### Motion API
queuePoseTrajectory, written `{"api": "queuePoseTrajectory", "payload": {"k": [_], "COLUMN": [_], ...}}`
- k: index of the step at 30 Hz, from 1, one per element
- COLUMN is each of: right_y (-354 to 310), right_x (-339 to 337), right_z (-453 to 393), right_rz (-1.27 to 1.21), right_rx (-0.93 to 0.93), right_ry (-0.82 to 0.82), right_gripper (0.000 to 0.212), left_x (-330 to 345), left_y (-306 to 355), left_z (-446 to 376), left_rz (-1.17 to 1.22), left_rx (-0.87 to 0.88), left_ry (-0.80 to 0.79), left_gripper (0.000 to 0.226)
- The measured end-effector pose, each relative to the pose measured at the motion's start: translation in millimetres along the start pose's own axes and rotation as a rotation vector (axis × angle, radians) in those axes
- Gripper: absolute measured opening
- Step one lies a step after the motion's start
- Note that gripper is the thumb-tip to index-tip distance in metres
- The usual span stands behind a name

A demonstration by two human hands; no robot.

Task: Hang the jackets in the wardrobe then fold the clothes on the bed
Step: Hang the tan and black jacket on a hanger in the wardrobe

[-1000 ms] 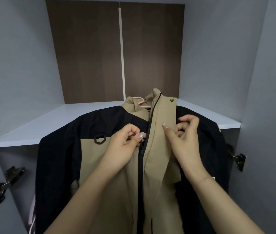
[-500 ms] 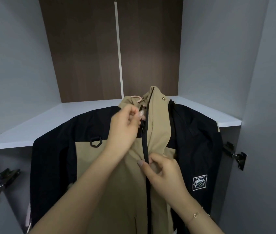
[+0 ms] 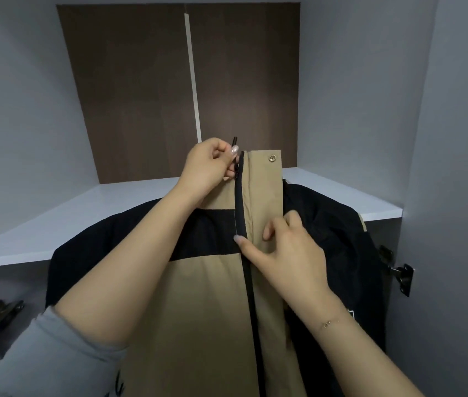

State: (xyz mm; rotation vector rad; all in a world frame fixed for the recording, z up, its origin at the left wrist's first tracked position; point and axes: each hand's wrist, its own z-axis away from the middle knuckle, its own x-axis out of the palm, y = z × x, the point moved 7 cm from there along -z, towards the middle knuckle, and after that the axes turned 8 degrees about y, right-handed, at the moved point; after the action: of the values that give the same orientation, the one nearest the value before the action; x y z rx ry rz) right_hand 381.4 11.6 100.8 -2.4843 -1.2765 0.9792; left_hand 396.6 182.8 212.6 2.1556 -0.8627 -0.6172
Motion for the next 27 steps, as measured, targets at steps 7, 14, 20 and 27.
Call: {"api": "queuePoseTrajectory", "payload": {"k": [7, 14, 20, 27], "right_y": [-38, -21, -7, -33], "right_x": [14, 15, 11, 19], "right_z": [-33, -29, -70, -125], "right_rz": [-0.128, -0.211, -0.409, -0.314], "right_rx": [-0.216, -0.154, 0.011, -0.166], "right_ry": [0.018, -0.080, -0.112, -0.253], "right_gripper": [0.036, 0.046, 0.039, 0.067], "left_x": [-16, -7, -54, -64], "left_y": [20, 7, -70, -56], "left_z": [0, 1, 34, 62], "left_rz": [-0.028, -0.200, -1.004, -0.898], "left_rx": [0.099, 0.078, -0.167, 0.192], "left_ry": [0.083, 0.041, -0.064, 0.208], "left_gripper": [0.020, 0.014, 0.053, 0.042]}}
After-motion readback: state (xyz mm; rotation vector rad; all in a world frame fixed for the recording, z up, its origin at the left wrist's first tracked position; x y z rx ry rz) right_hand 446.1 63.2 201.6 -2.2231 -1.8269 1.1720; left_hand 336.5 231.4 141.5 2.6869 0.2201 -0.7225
